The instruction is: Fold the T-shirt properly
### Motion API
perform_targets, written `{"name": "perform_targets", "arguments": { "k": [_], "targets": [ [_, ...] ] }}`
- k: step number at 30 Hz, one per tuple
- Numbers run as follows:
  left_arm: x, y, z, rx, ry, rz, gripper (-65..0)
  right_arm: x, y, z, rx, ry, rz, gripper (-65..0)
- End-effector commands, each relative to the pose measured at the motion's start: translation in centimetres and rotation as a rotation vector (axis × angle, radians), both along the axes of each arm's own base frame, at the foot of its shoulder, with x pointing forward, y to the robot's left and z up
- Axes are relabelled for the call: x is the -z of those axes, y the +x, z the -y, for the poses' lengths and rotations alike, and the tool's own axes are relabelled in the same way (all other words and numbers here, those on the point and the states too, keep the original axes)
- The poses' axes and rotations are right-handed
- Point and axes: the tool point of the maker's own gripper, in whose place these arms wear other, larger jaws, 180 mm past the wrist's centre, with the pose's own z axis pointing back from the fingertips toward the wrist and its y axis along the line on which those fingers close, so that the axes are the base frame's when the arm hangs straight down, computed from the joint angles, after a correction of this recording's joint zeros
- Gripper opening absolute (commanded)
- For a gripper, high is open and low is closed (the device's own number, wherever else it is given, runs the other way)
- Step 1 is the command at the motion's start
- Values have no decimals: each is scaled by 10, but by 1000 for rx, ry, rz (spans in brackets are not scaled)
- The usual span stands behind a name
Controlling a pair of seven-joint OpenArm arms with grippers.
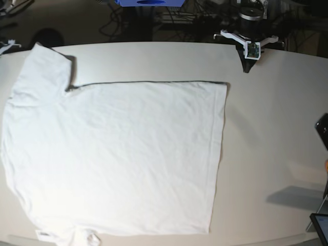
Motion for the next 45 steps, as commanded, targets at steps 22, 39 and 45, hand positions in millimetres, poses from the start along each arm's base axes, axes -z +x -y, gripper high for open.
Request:
{"name": "perform_targets", "arguments": {
  "k": [22,39,45],
  "targets": [
    [-37,117,37,109,-62,144,-650,3,111,-48,-276,-132,-42,-592],
    [-11,121,52,139,-78,61,-650,24,126,-49,-295,-135,-83,-593],
    [-13,124,56,146,-84,69,-650,18,127,-41,-279,-148,-74,-591]
  ]
}}
